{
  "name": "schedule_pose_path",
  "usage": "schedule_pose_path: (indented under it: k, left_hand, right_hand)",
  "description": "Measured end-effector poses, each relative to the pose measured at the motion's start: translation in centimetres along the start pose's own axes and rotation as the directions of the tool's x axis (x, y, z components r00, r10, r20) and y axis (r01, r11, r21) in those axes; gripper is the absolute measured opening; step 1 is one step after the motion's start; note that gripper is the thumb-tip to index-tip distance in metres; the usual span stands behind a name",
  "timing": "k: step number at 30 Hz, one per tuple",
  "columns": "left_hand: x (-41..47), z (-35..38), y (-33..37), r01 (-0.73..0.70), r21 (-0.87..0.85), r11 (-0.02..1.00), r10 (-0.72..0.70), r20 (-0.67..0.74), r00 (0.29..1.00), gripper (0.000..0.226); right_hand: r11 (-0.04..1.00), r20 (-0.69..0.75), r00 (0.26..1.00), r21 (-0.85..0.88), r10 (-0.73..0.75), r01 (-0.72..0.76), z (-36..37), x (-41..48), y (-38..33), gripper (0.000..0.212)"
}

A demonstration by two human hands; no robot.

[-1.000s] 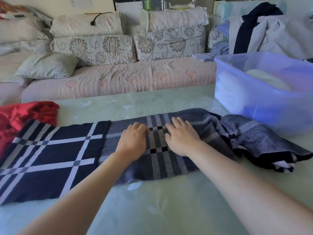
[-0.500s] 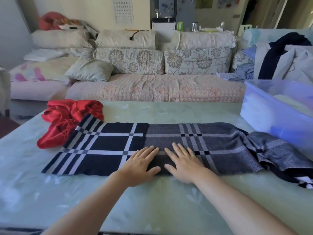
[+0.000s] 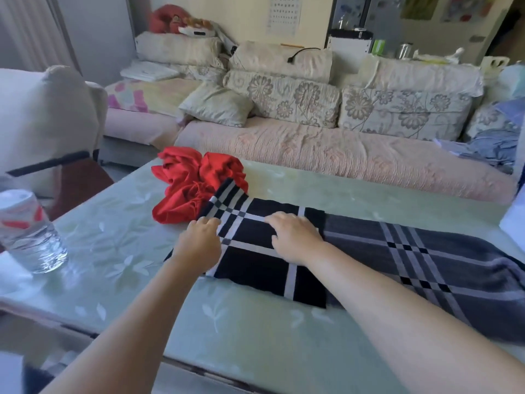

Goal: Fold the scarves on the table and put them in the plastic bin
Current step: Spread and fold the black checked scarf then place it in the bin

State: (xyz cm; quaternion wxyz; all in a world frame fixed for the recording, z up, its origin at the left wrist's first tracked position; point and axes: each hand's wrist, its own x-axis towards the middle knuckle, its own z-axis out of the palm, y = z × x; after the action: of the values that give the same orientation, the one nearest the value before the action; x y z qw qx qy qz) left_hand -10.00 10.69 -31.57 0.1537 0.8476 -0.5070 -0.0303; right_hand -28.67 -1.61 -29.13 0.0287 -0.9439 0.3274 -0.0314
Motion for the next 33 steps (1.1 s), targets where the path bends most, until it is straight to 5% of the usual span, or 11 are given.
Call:
schedule_pose_path:
  k: [9,15,19,24,27,33]
  left_hand:
    - [1.6,-0.3,-5.6,0.181,0.072,0.981,-0.184,0.035,0.982,0.034]
    - [2.0,-0.7,-6.0,0.202,0.124,0.972,-0.204,0.009,0.979,0.023]
    - [2.1,-1.1,-5.3,0.205,-0.057,0.977,-0.204,0.009,0.979,0.012]
    - [2.0,-2.6,-3.2,0.062,-0.260,0.964,-0.094,-0.112,0.989,0.014]
    - [2.6,-3.7,-1.1,-0.023,-0.275,0.961,-0.005,-0.103,0.995,0.028]
    - [2.8,-4.5,7.1,-0.126,-0.384,0.914,0.110,-0.065,0.992,0.027]
  right_hand:
    - [0.973,-0.129,0.981,-0.198,-0.148,0.121,0.5,14.1,-6.3,0.065]
    - [0.954,-0.052,0.976,-0.225,-0.213,0.197,0.7,17.4,-7.5,0.069]
    - [0.975,-0.085,0.981,-0.158,-0.174,0.159,1.5,18.4,-6.9,0.061]
    - [0.985,-0.117,0.979,-0.055,-0.167,0.161,0.7,18.5,-4.0,0.033]
    - [0.990,-0.180,0.980,0.090,-0.088,0.106,-1.7,16.5,-0.9,0.030]
    - [0.998,-0.156,0.988,0.066,-0.015,0.025,-5.4,9.2,8.9,0.030]
